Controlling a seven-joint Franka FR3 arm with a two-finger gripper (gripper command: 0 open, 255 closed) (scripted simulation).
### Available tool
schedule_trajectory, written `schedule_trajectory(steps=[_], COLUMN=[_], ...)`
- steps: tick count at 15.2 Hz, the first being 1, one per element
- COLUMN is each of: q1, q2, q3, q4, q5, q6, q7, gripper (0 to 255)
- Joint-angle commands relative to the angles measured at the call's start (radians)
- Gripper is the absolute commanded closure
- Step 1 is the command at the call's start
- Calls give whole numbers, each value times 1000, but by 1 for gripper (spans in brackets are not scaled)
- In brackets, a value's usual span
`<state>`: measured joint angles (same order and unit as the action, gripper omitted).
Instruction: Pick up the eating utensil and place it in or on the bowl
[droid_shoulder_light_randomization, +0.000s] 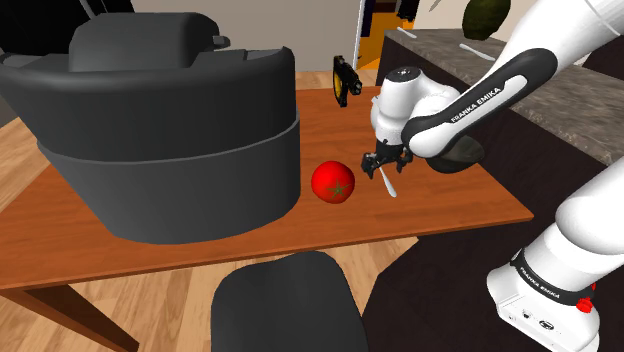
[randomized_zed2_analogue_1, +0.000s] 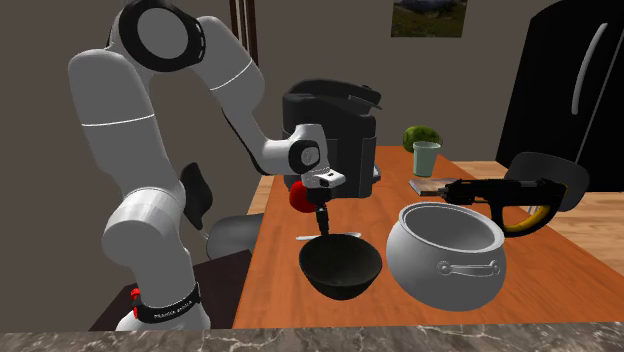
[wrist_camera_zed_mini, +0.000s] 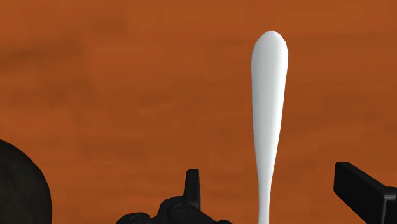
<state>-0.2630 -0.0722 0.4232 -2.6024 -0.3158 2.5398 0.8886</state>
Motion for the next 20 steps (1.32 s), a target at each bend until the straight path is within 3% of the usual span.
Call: schedule_trajectory(steps=[1,5,6,15,20], q1=[0,0,0,-1,15], q2=[1,1,1,1,-68], q3=[0,0,0,0,-6], q4=[0,0,0,0,11], q5=[-2,-1,-1,-2,72], q6=[2,1,1,2,-66], q7=[1,1,1,1,-63], gripper=[0,0,255,255,255])
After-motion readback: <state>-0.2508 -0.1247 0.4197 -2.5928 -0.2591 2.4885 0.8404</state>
